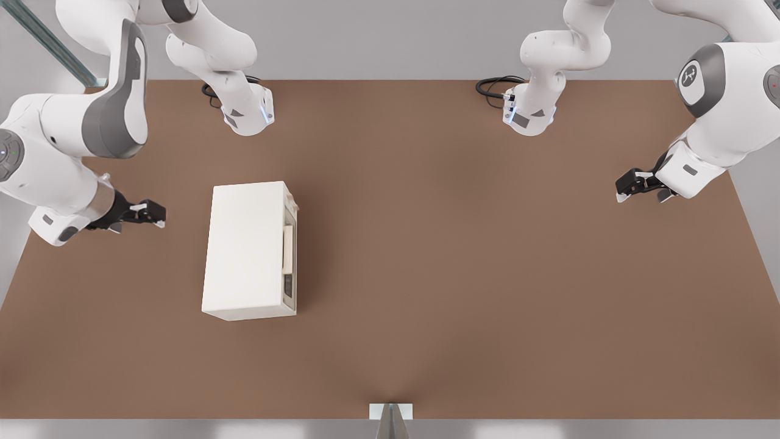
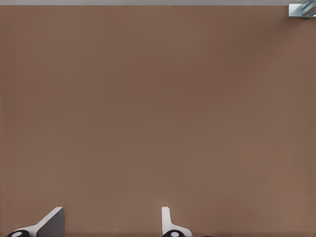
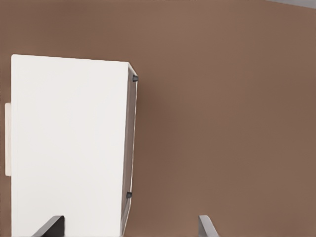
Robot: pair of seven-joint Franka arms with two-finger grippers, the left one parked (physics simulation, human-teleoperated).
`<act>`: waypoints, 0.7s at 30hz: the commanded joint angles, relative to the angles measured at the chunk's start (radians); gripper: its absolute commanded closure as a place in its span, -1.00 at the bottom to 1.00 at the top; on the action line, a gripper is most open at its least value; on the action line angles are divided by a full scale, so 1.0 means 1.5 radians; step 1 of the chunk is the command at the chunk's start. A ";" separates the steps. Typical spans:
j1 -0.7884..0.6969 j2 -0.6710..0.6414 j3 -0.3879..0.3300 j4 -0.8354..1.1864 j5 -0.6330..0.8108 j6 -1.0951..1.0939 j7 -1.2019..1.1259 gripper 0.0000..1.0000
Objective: Keep left arm still and open the oven door with right arm
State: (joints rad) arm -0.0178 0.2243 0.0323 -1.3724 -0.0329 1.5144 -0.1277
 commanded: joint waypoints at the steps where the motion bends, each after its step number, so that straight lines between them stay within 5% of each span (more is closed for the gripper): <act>1: -0.001 0.004 0.000 0.003 0.005 0.006 0.097 -1.00; 4: 0.003 0.015 0.000 0.001 -0.042 0.010 0.096 -1.00; 7: 0.126 0.068 0.005 -0.005 -0.272 -0.049 0.238 -1.00; 13: 0.280 0.127 0.005 -0.005 -0.305 -0.096 0.538 -0.98; 15: 0.306 0.138 0.005 -0.004 -0.306 -0.097 0.583 -0.06; 16: 0.326 0.140 0.005 -0.003 -0.329 -0.100 0.603 0.17; 18: 0.347 0.158 0.005 -0.004 -0.343 -0.101 0.623 0.50; 21: 0.391 0.178 0.005 -0.003 -0.362 -0.100 0.633 0.71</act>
State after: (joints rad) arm 0.5592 0.4875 0.0403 -1.3780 -0.5483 1.3810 0.3621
